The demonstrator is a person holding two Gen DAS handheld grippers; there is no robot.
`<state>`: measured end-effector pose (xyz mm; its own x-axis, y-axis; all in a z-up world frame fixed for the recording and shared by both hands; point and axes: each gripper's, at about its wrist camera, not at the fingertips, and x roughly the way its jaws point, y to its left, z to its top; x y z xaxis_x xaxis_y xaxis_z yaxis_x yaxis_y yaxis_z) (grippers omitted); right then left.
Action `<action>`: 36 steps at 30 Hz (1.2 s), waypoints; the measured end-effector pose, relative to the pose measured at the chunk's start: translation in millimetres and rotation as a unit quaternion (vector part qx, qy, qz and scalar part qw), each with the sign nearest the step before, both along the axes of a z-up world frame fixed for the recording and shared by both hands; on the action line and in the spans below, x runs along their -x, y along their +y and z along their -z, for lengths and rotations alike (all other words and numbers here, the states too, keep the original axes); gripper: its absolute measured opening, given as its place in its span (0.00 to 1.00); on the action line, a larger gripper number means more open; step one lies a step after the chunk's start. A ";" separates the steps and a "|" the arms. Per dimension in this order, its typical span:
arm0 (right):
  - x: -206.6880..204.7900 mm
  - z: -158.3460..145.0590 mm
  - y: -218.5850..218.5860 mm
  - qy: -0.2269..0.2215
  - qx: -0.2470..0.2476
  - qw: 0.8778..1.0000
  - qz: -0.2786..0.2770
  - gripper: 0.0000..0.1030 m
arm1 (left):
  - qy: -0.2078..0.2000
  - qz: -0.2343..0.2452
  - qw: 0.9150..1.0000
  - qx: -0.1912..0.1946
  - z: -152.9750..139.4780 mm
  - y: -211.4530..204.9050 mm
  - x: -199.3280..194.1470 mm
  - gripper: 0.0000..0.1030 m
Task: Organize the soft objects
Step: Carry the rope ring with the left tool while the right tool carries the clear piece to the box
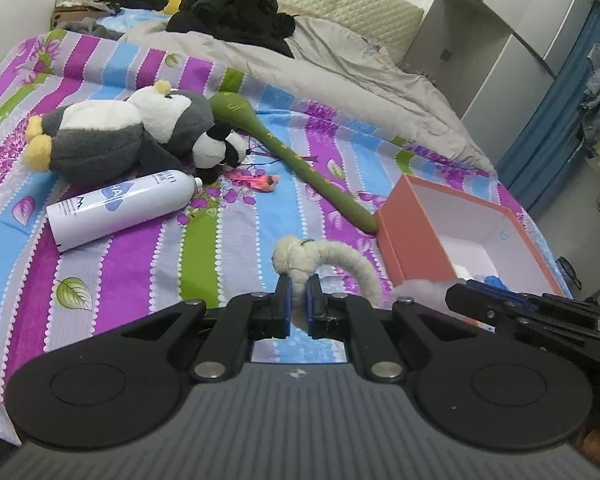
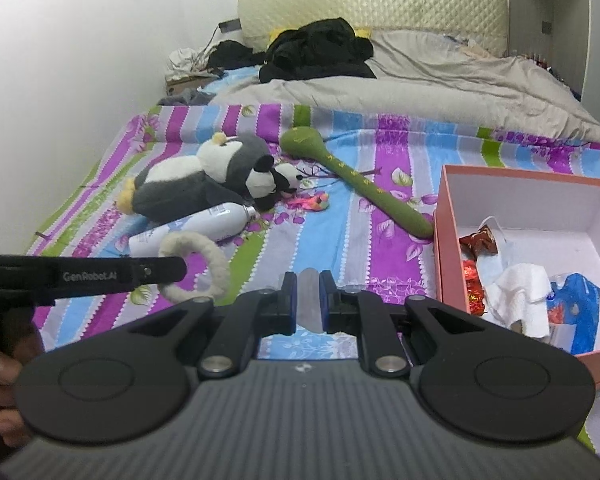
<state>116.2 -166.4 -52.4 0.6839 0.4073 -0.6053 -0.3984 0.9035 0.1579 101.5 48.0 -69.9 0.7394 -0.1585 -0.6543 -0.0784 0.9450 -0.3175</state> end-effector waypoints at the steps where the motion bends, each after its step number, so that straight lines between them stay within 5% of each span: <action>1: 2.9 -1.8 -0.7 -0.003 0.000 1.000 0.000 0.14 | -0.002 0.002 1.000 0.000 -2.1 -1.9 2.5 0.08; 21: 32.0 -23.3 -42.7 -0.037 -0.009 0.998 0.040 0.15 | -0.030 0.051 0.998 -0.007 -30.0 -59.0 22.2 0.08; 36: 54.3 -27.6 -111.0 -0.038 0.009 0.990 0.133 0.15 | -0.035 0.151 0.988 0.006 -26.7 -138.0 1.2 0.08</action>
<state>61.9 -277.3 -24.8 0.8099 0.1960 -0.5528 -0.1560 0.9806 0.1191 100.3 -89.9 -43.2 0.7004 -0.3866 -0.6000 0.2291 0.9179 -0.3240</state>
